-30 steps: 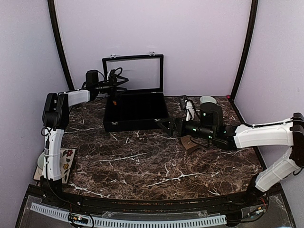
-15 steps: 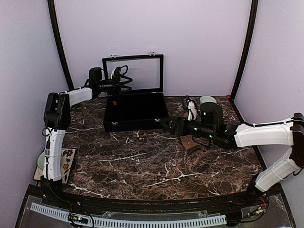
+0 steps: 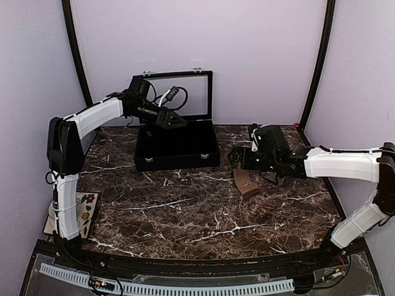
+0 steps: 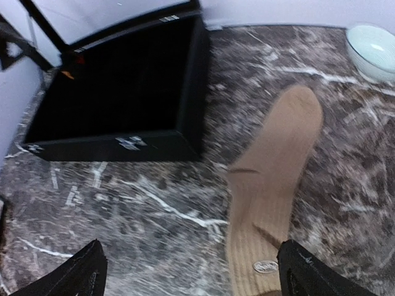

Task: Roll the socks
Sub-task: Adjust the storage box at the center of the board, then move the sock to the center of the board.

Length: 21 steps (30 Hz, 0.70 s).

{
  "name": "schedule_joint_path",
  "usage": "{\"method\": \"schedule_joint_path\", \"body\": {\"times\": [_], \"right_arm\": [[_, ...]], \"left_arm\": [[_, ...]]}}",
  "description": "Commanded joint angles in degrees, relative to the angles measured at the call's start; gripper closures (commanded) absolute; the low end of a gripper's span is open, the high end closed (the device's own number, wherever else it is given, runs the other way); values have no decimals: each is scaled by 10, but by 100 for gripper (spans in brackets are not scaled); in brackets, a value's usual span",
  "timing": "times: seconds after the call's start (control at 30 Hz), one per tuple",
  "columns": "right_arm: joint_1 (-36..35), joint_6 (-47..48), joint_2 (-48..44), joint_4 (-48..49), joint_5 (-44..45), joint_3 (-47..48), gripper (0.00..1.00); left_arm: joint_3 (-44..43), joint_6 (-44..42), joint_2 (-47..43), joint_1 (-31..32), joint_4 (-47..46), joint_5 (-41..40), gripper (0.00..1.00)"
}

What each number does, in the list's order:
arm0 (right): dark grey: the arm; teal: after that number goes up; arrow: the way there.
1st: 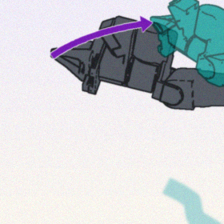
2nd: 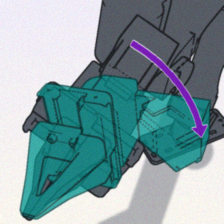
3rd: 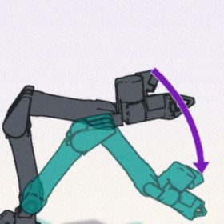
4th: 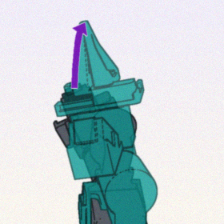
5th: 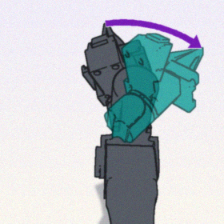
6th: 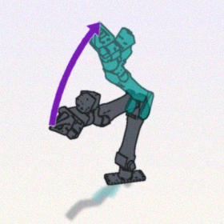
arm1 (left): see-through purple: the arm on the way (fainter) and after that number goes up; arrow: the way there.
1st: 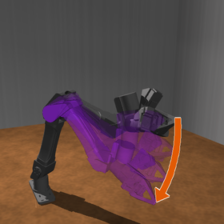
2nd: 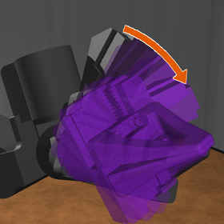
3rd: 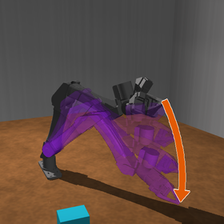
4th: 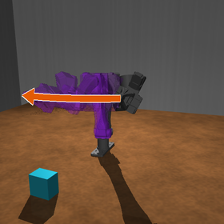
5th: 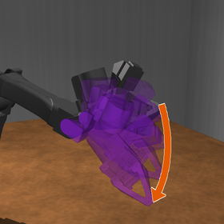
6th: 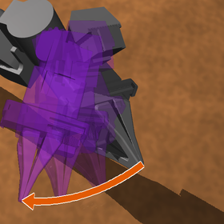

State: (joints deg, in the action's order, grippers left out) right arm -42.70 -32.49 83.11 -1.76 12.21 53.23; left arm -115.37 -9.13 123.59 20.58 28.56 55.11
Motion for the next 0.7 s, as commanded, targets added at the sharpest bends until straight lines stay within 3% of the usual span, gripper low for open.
{"method": "schedule_joint_path", "body": {"times": [0.0,0.23,0.33,0.43,0.53,0.67], "right_arm": [[8,-42,7,-91,104,-58,8],[9,-94,41,-93,73,-113,29],[8,-96,65,-66,51,-126,38],[7,-90,98,-45,32,-123,51],[-2,-92,130,-19,1,-116,57],[-48,-104,172,-6,-20,-85,59]], "left_arm": [[54,-163,-103,25,90,-131,1],[190,-170,-225,25,26,-215,1],[285,-128,-288,11,-50,-353,1],[387,-94,-352,-20,-113,-436,1],[436,-69,-395,-70,-114,-416,1],[491,-129,-437,-80,-88,-341,6]]}}
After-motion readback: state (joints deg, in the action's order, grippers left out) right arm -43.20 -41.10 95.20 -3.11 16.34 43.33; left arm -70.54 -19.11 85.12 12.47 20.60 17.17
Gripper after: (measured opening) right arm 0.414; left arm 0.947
